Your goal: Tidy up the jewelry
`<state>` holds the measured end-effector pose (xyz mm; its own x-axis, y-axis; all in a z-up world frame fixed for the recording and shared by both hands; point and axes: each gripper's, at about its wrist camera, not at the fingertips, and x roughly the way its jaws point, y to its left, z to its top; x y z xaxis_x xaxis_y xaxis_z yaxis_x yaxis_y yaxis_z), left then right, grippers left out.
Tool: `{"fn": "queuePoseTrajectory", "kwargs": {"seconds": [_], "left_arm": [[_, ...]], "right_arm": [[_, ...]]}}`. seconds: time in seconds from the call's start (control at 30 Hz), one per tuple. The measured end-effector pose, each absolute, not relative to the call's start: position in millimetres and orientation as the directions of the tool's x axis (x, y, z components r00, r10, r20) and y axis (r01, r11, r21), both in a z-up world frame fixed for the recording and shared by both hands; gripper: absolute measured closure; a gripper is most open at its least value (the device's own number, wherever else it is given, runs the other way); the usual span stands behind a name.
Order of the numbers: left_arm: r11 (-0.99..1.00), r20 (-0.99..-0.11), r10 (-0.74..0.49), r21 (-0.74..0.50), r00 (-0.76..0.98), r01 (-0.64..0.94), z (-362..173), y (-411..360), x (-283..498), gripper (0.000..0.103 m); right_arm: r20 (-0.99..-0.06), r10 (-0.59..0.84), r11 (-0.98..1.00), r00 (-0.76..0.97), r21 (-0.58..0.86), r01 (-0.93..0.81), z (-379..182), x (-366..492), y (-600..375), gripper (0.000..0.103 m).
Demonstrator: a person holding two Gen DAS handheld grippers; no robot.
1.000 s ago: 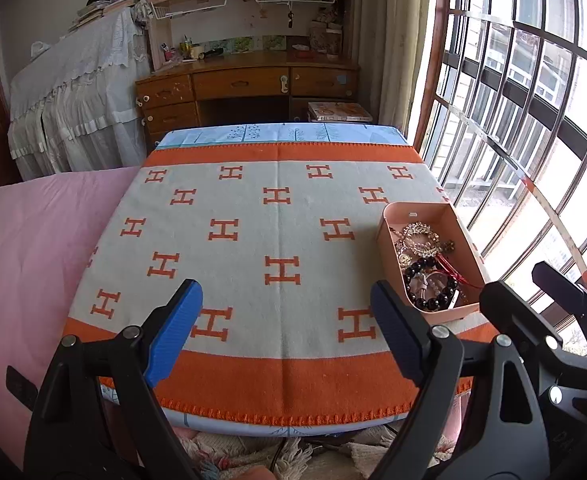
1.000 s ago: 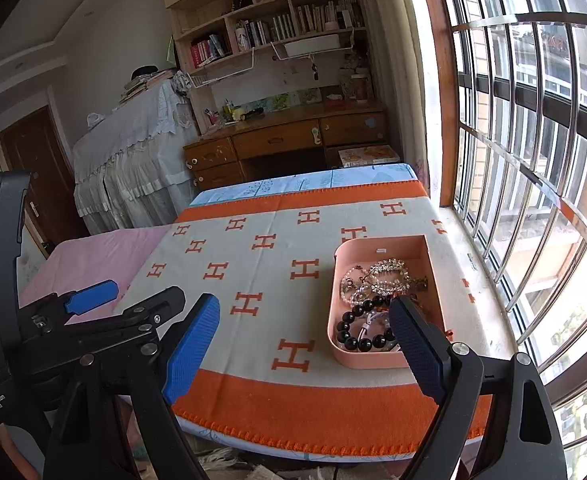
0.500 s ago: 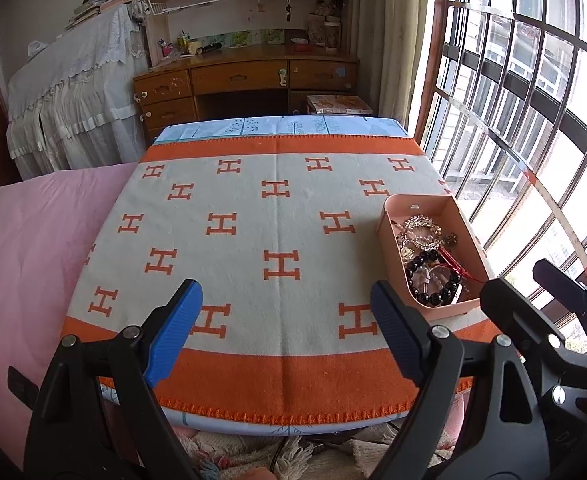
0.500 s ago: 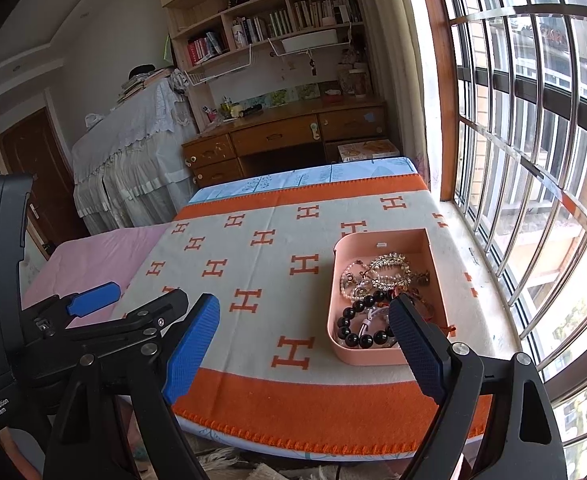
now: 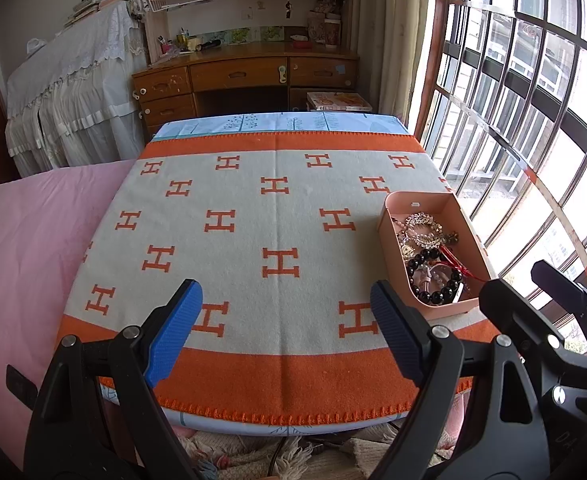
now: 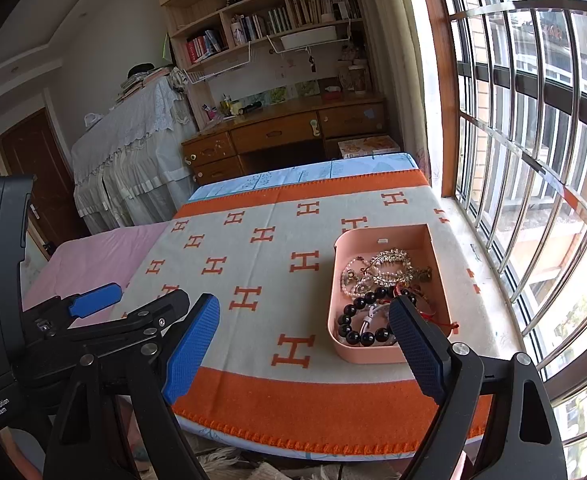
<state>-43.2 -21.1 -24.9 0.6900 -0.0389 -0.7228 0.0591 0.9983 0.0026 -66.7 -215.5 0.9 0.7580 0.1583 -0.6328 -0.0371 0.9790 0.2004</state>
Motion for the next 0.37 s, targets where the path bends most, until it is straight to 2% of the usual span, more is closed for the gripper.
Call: {"fn": "queuePoseTrajectory", "kwargs": {"seconds": [0.37], "left_arm": [[0.998, -0.729, -0.039, 0.001, 0.683, 0.058, -31, -19, -43, 0.018]], "right_arm": [[-0.64, 0.163, 0.978, 0.751, 0.205, -0.038, -10, -65, -209, 0.015]]}}
